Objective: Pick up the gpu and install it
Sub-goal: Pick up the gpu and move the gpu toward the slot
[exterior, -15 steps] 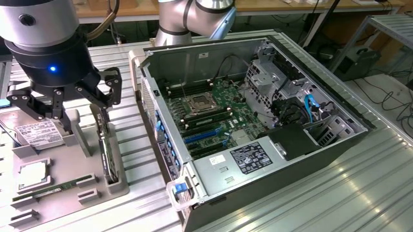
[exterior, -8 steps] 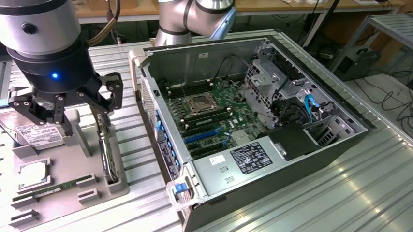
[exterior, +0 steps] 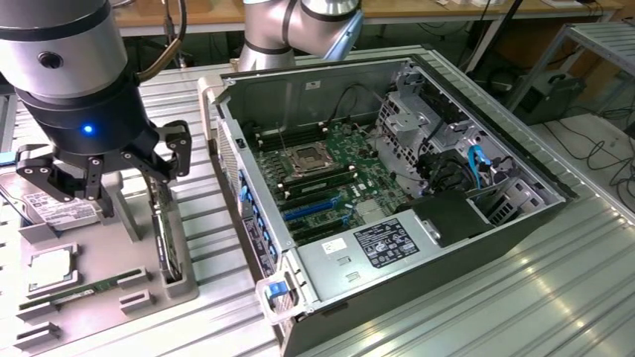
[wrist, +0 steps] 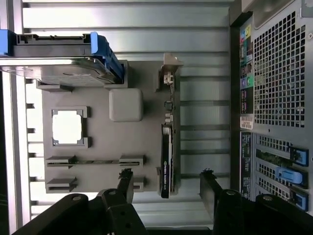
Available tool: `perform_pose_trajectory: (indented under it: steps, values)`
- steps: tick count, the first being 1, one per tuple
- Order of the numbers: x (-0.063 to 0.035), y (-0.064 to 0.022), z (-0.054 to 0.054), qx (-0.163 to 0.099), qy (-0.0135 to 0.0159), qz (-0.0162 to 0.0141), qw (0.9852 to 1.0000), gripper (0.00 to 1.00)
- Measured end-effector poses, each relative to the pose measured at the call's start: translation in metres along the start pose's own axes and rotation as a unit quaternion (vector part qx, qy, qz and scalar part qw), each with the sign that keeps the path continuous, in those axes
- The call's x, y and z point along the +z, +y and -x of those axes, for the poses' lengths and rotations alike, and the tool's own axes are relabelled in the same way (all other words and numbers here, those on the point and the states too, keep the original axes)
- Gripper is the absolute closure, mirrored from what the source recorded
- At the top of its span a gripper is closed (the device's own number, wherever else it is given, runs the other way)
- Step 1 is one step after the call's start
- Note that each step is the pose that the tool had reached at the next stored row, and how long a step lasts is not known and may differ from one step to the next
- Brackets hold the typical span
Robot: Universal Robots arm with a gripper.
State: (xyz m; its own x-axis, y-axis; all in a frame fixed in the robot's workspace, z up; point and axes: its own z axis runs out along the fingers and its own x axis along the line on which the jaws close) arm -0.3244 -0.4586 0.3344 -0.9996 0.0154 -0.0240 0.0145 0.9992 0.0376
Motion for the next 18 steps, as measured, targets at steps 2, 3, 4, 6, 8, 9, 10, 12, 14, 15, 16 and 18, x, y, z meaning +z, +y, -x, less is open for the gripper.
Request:
perform_pose_trajectory:
  steps: [2,3,4,6,8,9,10,12,14,15,16,18]
  values:
    - [0.0008,-0.0007,0.0,0.0,0.0001,-0.0001,1.0,0.34]
    - [0.0013,-0.0012,0.0,0.0,0.0001,-0.0001,1.0,0.34]
    - [0.0023,-0.0015,0.0,-0.001,0.0001,0.0,1.0,0.34]
    - [0.0054,-0.0017,0.0,-0.001,0.0001,-0.0005,1.0,0.34]
    - [0.009,-0.001,0.0,-0.001,0.0001,-0.0012,1.0,0.34]
    - [0.0109,0.0001,0.0,-0.001,0.0001,-0.0013,1.0,0.34]
    - [0.0129,0.0019,0.0,-0.001,0.0001,-0.0016,1.0,0.34]
    - [0.0168,0.0064,0.0,-0.001,0.0001,-0.0026,1.0,0.34]
    - [0.0209,0.0091,-0.001,-0.001,-0.0001,-0.0034,1.0,0.34]
    - [0.0236,0.0102,-0.001,-0.001,0.0,-0.0036,1.0,0.34]
    - [0.0251,0.0105,-0.001,-0.001,0.0001,-0.0037,1.0,0.34]
    - [0.0297,0.0109,-0.001,-0.001,0.0,-0.0041,1.0,0.34]
